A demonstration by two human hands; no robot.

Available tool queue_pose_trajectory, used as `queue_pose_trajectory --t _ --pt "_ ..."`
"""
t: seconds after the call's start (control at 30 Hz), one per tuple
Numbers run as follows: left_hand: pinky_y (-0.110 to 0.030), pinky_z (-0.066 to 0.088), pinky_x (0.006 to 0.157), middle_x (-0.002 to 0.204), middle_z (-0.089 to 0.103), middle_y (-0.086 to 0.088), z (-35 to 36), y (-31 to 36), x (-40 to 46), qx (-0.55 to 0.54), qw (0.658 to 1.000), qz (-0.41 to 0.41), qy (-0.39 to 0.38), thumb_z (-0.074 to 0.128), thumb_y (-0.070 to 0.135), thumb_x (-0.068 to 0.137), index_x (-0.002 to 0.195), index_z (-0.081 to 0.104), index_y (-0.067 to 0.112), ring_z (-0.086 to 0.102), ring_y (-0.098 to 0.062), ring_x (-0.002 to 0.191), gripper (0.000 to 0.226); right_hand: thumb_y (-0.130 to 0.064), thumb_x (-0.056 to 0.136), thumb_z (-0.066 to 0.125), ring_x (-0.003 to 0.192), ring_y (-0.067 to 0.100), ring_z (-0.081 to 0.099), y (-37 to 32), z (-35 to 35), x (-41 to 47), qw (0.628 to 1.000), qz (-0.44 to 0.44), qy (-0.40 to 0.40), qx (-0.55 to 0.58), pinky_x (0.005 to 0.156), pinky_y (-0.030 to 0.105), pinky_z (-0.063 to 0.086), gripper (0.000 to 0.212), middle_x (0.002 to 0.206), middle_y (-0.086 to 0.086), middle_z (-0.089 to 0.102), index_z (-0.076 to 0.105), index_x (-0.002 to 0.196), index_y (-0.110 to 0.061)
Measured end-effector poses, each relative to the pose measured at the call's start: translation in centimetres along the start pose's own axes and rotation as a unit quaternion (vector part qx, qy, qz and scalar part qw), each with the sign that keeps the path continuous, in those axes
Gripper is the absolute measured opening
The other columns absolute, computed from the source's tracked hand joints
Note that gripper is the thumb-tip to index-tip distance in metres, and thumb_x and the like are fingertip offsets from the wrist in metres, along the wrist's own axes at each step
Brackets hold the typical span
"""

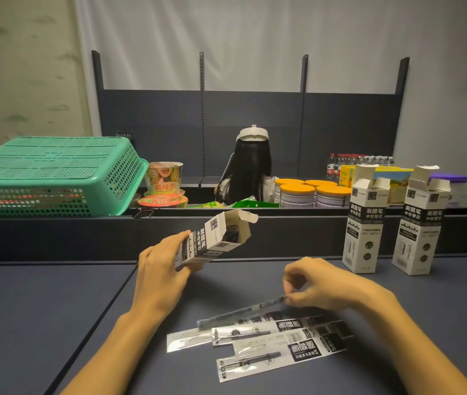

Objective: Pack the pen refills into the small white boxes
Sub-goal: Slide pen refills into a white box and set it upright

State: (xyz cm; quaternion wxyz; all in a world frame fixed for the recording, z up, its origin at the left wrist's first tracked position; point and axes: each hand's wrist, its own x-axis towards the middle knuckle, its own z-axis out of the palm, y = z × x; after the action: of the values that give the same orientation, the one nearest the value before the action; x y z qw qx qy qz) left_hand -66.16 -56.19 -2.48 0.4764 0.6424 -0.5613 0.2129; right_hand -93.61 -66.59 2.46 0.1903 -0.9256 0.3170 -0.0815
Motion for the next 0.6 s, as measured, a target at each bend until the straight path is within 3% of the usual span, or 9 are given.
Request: queue_pose_trajectory --t 0.13,0.23,0.33,0.5,0.6 --pt "-0.051 0.047 0.090 0.119 0.064 0.001 0.1 -0.1 -0.1 -0.007 1.000 0.000 -0.002 0.084 0.026 0.070 0.128 0.056 0.017 0.061 -0.019 0.103 0.065 -0.018 0.084 0.073 0.090 0.020 0.068 -1.5 -1.1 -1.0 0.979 -0.058 0.040 0.192 0.080 0.030 0.056 0.010 0.096 0.006 0.072 0.065 0.080 -0.014" --pt "-0.051 0.047 0.090 0.119 0.065 0.000 0.1 -0.2 0.0 -0.007 1.000 -0.003 -0.001 0.085 0.026 0.069 0.128 0.056 0.017 0.061 -0.021 0.105 0.066 -0.016 0.082 0.069 0.079 0.034 0.070 -3.0 -2.0 -2.1 0.914 -0.089 0.058 0.391 0.065 0.034 0.058 0.024 0.102 0.019 0.071 0.054 0.089 0.002" --pt "-0.052 0.047 0.089 0.119 0.065 0.001 0.2 -0.3 0.1 -0.014 1.000 0.002 0.001 0.085 0.023 0.069 0.127 0.057 0.018 0.061 -0.021 0.104 0.065 -0.015 0.078 0.067 0.072 0.037 0.070 -3.8 -2.8 -3.0 0.845 -0.115 0.078 0.516 0.058 0.033 0.057 0.023 0.101 0.028 0.069 0.049 0.088 -0.004" --pt "-0.051 0.046 0.091 0.120 0.064 0.002 0.1 -0.3 0.1 -0.013 1.000 0.003 0.004 0.083 0.023 0.070 0.127 0.057 0.018 0.061 -0.021 0.105 0.063 -0.016 0.070 0.067 0.068 0.035 0.072 -3.3 -4.2 -3.9 0.762 -0.121 0.165 0.615 0.054 0.035 0.059 0.015 0.097 0.030 0.069 0.057 0.081 -0.013" --pt "-0.049 0.046 0.090 0.119 0.064 0.005 0.0 -0.1 0.1 -0.015 1.000 0.005 0.005 0.079 0.039 0.070 0.126 0.057 0.020 0.061 -0.017 0.104 0.062 -0.013 0.080 0.060 0.075 0.035 0.073 -3.0 -4.6 -3.9 0.739 -0.127 0.211 0.627 0.059 0.036 0.060 0.007 0.101 0.026 0.070 0.054 0.084 -0.014"
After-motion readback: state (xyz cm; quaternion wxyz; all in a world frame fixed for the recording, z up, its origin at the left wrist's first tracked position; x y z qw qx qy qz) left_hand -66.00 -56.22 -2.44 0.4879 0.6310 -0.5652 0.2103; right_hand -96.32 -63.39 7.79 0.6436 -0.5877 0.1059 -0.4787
